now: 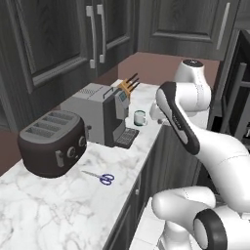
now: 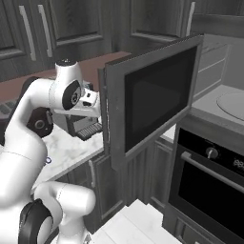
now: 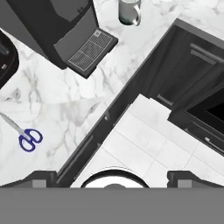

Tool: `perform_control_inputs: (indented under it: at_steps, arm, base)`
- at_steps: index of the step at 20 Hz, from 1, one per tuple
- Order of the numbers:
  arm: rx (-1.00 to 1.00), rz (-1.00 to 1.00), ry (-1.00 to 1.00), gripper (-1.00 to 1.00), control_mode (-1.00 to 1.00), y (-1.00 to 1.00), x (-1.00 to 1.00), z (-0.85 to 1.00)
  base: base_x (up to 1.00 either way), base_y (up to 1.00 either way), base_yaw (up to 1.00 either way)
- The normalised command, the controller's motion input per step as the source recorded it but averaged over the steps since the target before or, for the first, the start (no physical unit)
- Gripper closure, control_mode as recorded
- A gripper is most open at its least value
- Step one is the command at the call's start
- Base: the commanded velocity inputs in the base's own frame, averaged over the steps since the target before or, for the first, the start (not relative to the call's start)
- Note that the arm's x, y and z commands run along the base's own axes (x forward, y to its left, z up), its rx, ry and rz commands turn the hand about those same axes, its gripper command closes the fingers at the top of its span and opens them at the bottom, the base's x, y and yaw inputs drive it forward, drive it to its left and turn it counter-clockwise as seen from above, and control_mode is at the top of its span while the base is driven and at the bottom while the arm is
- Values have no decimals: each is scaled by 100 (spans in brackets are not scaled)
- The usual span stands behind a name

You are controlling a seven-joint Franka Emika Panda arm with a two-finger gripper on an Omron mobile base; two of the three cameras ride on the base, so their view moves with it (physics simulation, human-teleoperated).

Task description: Pick the mug from the counter and place it inside the microwave. Then close the microwave.

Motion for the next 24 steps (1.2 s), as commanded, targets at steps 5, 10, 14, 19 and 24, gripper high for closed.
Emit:
perform_control_inputs:
  at_steps: [5,10,14,19,24]
  arm:
    - [0,8,2,-100,-100,-16,64,0]
    - [-1,0,2,-100,-100,0,49,-1]
    - [-4,0,6,-100,-100,0,37,-11]
    - [-5,0,4,-100,-100,0,11,-28]
    - [-4,-1,0,-100,-100,0,1,-35]
  base:
    - [0,0,0]
    - [0,0,0]
    - [0,0,0]
    - [0,0,0]
    - [0,0,0]
